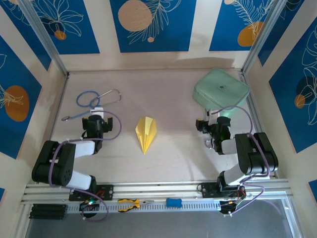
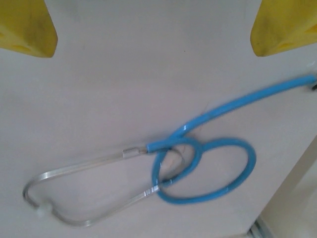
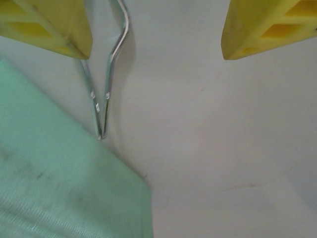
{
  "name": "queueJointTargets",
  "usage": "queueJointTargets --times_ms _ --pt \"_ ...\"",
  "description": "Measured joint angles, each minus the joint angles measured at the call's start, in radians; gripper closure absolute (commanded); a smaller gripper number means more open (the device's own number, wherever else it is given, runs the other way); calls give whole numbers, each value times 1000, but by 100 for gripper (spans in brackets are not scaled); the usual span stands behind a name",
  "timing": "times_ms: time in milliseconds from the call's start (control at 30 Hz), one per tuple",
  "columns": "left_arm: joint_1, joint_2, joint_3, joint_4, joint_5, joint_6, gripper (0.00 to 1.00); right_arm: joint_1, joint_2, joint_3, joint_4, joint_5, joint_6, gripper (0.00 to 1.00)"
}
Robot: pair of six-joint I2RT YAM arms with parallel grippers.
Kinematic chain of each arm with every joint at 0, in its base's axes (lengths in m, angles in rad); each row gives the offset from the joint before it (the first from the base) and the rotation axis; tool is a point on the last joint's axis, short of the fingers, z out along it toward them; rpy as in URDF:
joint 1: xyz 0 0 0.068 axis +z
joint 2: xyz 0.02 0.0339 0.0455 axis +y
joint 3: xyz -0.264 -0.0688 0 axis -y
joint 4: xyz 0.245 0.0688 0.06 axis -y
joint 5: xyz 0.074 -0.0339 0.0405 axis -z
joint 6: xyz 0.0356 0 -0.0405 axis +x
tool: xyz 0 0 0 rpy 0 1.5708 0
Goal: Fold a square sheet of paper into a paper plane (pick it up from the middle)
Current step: Reset both arms
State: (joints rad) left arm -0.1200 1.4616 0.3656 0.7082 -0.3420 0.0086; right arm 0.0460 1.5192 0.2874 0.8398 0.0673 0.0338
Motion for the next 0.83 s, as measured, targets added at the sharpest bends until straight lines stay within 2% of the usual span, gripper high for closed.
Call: queueJointTargets --times_ms 67,200,267,400,567,833 --pt "32 68 -18 132 61 1 0 -1 7 35 -5 12 8 1" --pt "49 99 -28 177 132 1 0 -26 7 113 -8 39 39 1" --pt "51 98 -25 199 150 0 0 -13 7 109 17 97 45 1" --pt "51 98 -24 224 168 1 0 36 8 82 29 161 48 1" --pt "51 98 -24 231 190 1 0 -7 8 88 8 165 65 1" --pt "51 98 -24 232 197 1 0 -16 8 93 -13 161 76 1"
